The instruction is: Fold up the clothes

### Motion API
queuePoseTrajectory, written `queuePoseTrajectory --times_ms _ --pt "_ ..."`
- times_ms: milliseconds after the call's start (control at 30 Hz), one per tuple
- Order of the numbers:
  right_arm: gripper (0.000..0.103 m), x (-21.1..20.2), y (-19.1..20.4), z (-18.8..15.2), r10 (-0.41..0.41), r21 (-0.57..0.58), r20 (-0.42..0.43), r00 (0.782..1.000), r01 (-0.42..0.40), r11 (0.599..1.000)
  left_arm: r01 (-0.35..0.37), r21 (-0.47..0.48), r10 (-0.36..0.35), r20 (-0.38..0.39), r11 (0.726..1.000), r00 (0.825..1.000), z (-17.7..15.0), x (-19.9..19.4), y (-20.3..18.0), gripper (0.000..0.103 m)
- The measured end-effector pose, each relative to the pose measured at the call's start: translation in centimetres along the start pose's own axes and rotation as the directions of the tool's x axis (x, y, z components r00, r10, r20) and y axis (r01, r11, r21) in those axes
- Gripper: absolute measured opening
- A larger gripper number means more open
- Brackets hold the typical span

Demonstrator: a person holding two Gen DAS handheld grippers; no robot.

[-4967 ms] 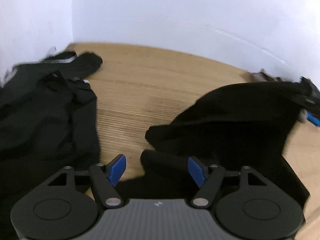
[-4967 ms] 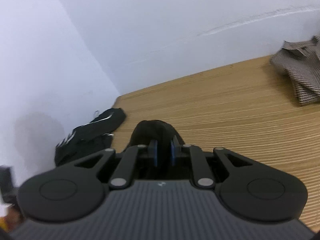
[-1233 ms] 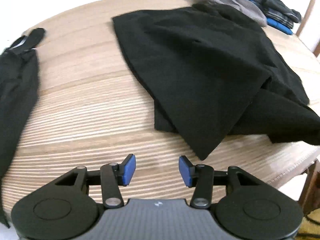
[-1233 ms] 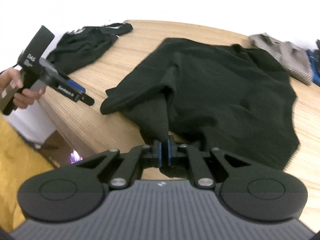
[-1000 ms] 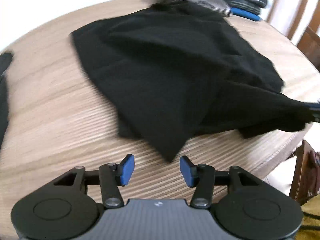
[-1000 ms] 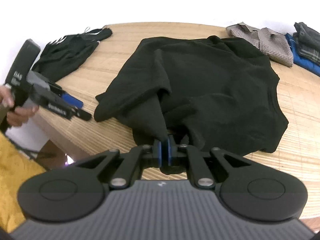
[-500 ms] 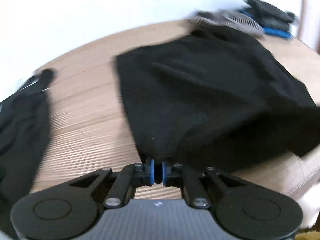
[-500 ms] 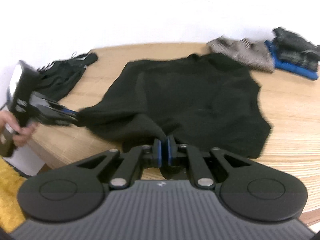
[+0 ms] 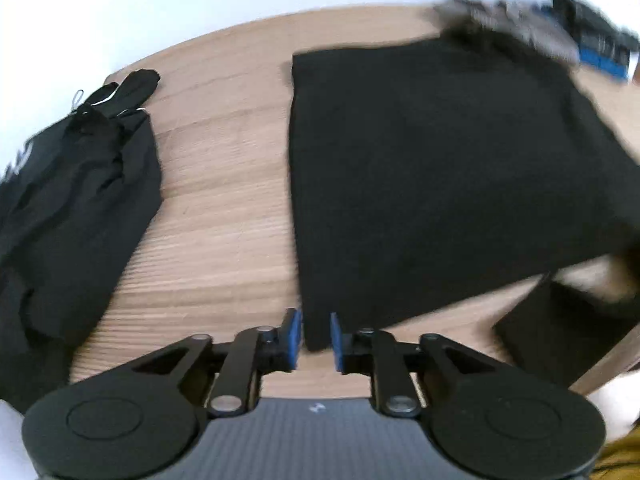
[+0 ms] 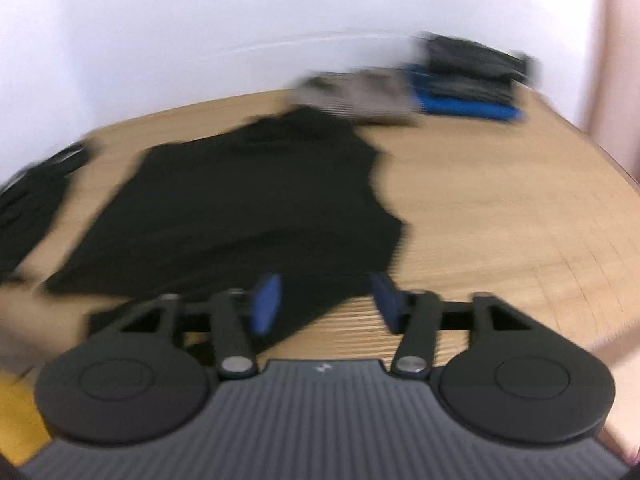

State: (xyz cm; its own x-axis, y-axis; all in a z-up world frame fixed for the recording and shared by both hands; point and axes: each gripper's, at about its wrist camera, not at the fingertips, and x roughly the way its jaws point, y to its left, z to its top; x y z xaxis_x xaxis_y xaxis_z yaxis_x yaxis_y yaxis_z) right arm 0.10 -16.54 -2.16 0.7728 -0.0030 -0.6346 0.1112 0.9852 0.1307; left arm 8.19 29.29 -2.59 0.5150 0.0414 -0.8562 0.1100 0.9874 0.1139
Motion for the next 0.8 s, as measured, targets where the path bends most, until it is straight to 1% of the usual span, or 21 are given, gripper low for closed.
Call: queuePoseTrajectory --times_ms 33,67,100,133,167,233,300,367,400,433,467,500,533,567,600,667,700,733,767,800 --pt "0.058 1.6 -1.1 -0.2 -0.024 0.081 -0.016 1.000 0.025 0.996 0.016 -0.005 -0.016 0.022 1.000 1.000 0.4 -0.3 -0.2 0.039" --pt "0.059 3.3 -2.3 -0.5 -0.021 0.171 -0.033 0.999 0.027 0.985 0.027 0.001 -0.027 0.047 1.000 0.999 0.9 -0.3 -0.6 0.043" --pt "0.058 4.5 -3.1 -0.7 -0.006 0.240 -0.037 0.999 0.015 0.971 0.037 0.018 -0.038 0.068 0.999 0.997 1.4 -0.1 -1.3 0.051" --pt "0.058 5.8 -3.8 -1.0 0.000 0.302 -0.040 0.999 0.013 0.953 0.044 0.041 -0.047 0.081 0.998 0.996 1.7 0.3 -2.0 0.054" --pt "0.058 7.1 -4.2 -1.1 -0.006 0.347 -0.047 0.999 0.022 0.938 0.042 0.060 -0.047 0.083 0.997 0.995 2.2 1.3 -3.0 0.054" --pt "0.058 9.4 -4.4 -0.9 -0.027 0.360 -0.053 0.998 0.044 0.932 0.027 0.073 -0.032 0.060 0.997 0.998 3.2 3.4 -4.6 0.053" --pt "0.058 11.1 -3.5 -0.7 -0.083 0.321 -0.053 0.995 0.096 0.942 0.017 0.064 -0.018 0.024 0.998 1.000 3.9 5.8 -5.4 0.053" --pt "0.057 12.9 -2.5 -0.5 -0.134 0.255 -0.065 0.989 0.147 0.956 -0.004 0.053 0.005 -0.004 0.999 1.000 4.3 7.5 -6.0 0.053" --pt "0.052 13.8 -2.2 -0.5 -0.154 0.218 -0.077 0.985 0.167 0.962 -0.018 0.051 0.019 -0.020 0.999 1.000 4.3 8.2 -6.3 0.053" --pt "0.046 14.6 -2.0 -0.5 -0.170 0.169 -0.086 0.982 0.182 0.969 -0.034 0.047 0.035 -0.023 0.998 0.999 4.2 8.4 -6.4 0.057" --pt "0.030 15.0 -1.3 -0.5 -0.196 0.104 -0.080 0.977 0.204 0.973 -0.047 0.049 0.048 -0.018 0.998 0.999 4.0 8.2 -6.5 0.057" --pt "0.016 15.3 -0.7 -0.5 -0.211 0.052 -0.076 0.974 0.215 0.975 -0.060 0.065 0.062 -0.030 0.996 0.998 3.9 8.0 -6.5 0.058" --pt "0.012 15.2 -0.3 -0.5 -0.216 0.022 -0.082 0.973 0.219 0.975 -0.072 0.084 0.077 -0.050 0.994 0.996 3.8 7.9 -6.4 0.060" --pt "0.008 15.2 -0.1 -0.3 -0.241 -0.010 -0.093 0.966 0.241 0.970 -0.085 0.104 0.092 -0.068 0.991 0.993 3.7 7.8 -6.3 0.063" --pt "0.008 15.0 -0.1 -0.3 -0.257 -0.037 -0.105 0.961 0.255 0.966 -0.096 0.119 0.107 -0.089 0.988 0.990 3.5 7.6 -6.4 0.065" --pt "0.007 14.1 -1.0 -0.5 -0.257 -0.066 -0.129 0.958 0.250 0.966 -0.118 0.135 0.136 -0.134 0.984 0.982 2.8 7.0 -6.9 0.065" --pt "0.004 13.6 -1.4 -0.8 -0.272 -0.091 -0.142 0.952 0.261 0.961 -0.131 0.143 0.153 -0.150 0.981 0.977 2.4 6.7 -7.3 0.065" --pt "0.004 13.3 -1.9 -1.1 -0.317 -0.135 -0.164 0.934 0.297 0.945 -0.149 0.152 0.173 -0.159 0.977 0.972 1.9 6.4 -7.8 0.065" --pt "0.004 12.8 -2.4 -1.4 -0.346 -0.170 -0.175 0.922 0.318 0.933 -0.166 0.161 0.193 -0.167 0.973 0.967 1.5 6.0 -8.2 0.065" --pt "0.004 12.2 -3.2 -1.8 -0.347 -0.186 -0.168 0.923 0.316 0.930 -0.183 0.170 0.213 -0.175 0.968 0.961 1.0 5.7 -8.7 0.065"
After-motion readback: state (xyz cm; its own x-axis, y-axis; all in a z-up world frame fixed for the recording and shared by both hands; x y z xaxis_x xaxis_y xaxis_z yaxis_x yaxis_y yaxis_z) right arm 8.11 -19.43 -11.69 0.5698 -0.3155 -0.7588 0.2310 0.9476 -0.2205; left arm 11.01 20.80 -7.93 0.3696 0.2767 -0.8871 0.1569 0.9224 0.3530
